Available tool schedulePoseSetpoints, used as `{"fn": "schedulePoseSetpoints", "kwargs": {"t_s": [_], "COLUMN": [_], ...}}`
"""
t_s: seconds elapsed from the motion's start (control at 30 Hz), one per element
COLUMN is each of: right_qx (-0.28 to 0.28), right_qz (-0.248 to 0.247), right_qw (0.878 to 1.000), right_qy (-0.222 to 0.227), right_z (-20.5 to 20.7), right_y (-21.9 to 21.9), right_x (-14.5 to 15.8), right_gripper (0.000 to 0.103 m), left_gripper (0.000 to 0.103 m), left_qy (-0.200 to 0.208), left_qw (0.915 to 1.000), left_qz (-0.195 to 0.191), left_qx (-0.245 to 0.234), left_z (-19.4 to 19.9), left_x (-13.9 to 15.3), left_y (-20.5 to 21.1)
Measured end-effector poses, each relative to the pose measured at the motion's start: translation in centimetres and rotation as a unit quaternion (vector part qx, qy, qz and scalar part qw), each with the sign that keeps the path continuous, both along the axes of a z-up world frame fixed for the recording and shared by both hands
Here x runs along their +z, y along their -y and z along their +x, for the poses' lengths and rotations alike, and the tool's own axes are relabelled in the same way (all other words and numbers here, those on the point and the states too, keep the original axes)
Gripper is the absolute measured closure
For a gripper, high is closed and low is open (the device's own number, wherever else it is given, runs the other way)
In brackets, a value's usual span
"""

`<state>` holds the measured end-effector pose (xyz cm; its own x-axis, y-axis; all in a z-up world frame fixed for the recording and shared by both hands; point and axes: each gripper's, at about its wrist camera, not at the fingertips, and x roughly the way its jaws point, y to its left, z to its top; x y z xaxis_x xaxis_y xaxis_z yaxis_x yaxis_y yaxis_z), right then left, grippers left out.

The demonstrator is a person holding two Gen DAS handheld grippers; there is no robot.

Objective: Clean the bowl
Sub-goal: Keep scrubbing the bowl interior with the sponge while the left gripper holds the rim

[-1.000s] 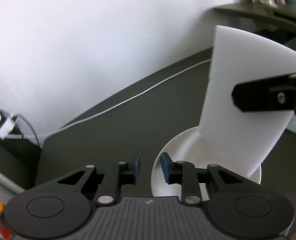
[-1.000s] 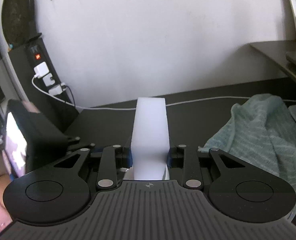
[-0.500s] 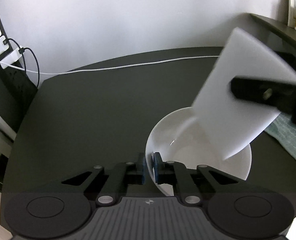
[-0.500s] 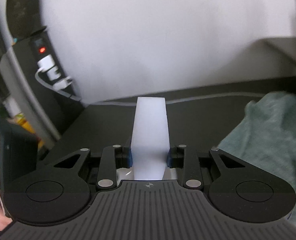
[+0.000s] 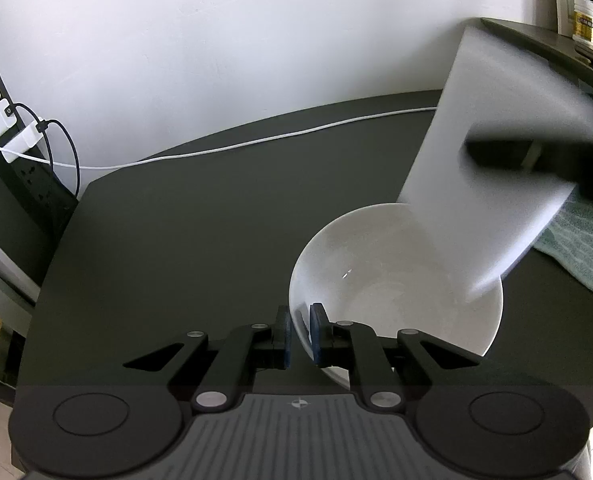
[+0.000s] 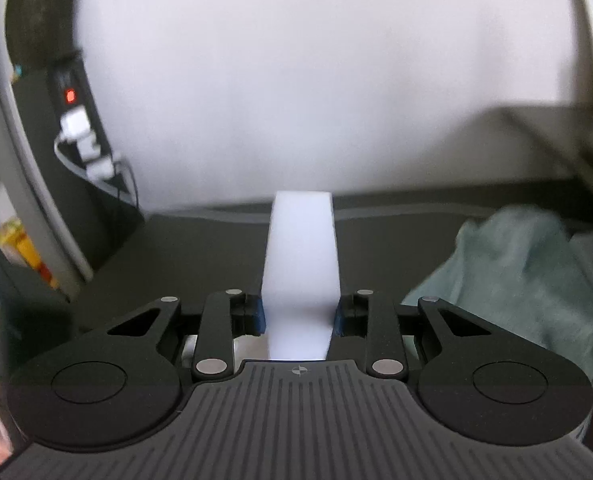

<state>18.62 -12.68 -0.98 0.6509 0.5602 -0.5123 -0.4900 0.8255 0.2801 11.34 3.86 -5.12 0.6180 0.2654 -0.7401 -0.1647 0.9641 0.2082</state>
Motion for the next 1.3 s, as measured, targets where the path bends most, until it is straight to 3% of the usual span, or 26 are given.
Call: {"fn": "schedulePoseSetpoints", "kwargs": {"t_s": [0.1,0.3,0.47,0.63,0.77,0.93,1.1,1.23,1.3], "right_qx": [0.02,0.052,0.013,-0.026,0.0,0.017,0.025,0.025,0.03], "right_qz": [0.03,-0.006,-0.04,-0.011,0.02,0.012,0.008,0.001,0.006], "right_qw": [0.999,0.995,0.999,1.0,1.0,1.0,0.999,0.999,0.999], "right_qy": [-0.024,-0.081,-0.031,0.013,-0.003,-0.015,-0.026,-0.02,-0.021], "right_z": [0.4,1.8,0.9,-0.7,-0.6,-0.4,-0.1,0.3,0.6], "right_y": [-0.2,-3.9,-2.1,0.8,0.8,-0.2,-0.4,-0.6,-0.9], "right_x": [-0.2,-4.4,-2.6,0.6,1.0,0.2,-0.6,-1.1,-1.1], "right_gripper": [0.072,0.072,0.071,0.072,0.072,0.072,0.071,0.071,0.071], "left_gripper": [0.091,0.091,0.09,0.086,0.07,0.068,0.073,0.088,0.091], "left_qy": [0.001,0.002,0.001,0.01,0.028,0.001,-0.019,-0.02,-0.022], "left_qw": [1.0,1.0,1.0,0.9998,0.9961,0.9886,0.9932,0.9995,0.9991], "left_qz": [-0.002,0.004,0.007,0.01,0.067,0.096,0.044,-0.019,-0.036], "left_qx": [-0.001,-0.004,-0.006,-0.013,-0.05,-0.116,-0.106,-0.016,-0.003], "left_z": [0.0,0.1,0.2,0.3,1.4,3.1,3.5,2.9,2.0], "left_x": [0.0,-0.1,-0.1,0.2,0.7,-0.6,-1.9,-1.2,-1.1], "left_y": [-0.1,-0.2,0.0,-0.3,0.1,0.7,0.1,-1.2,-1.2]}}
